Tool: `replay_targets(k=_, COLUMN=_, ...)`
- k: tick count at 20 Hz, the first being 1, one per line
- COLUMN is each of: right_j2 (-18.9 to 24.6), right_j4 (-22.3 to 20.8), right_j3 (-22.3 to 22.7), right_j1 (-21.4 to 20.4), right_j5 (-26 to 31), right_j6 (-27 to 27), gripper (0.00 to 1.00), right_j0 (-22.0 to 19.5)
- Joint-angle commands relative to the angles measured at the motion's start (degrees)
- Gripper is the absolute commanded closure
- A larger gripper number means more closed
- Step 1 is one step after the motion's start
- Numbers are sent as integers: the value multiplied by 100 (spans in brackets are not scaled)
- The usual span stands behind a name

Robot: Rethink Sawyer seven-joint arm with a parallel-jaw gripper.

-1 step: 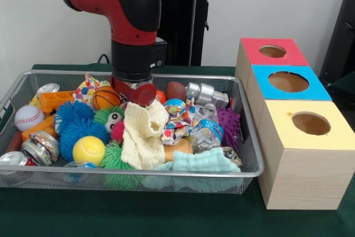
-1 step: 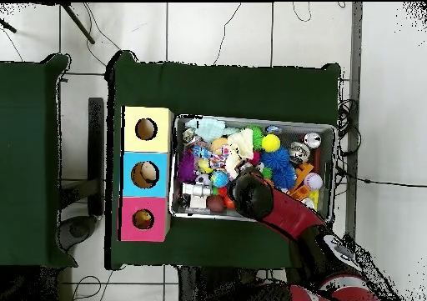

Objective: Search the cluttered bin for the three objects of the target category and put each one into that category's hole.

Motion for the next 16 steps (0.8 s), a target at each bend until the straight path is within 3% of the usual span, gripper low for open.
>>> replay_targets(k=1, right_j2=660, right_j4=284, right_j3=1247, right_j1=348, right_j5=714, right_j6=1135, gripper=100, right_j0=202)
replay_targets(k=7, right_j2=588, right_j4=500, right_j3=1407, right_j1=325, right_j5=446, right_j6=1243, gripper=100, right_j0=358)
replay_targets(k=16, right_j2=627, right_j4=953, right_j3=1661, right_j1=44, right_j5=674, right_j6=1256, gripper=100, right_j0=523)
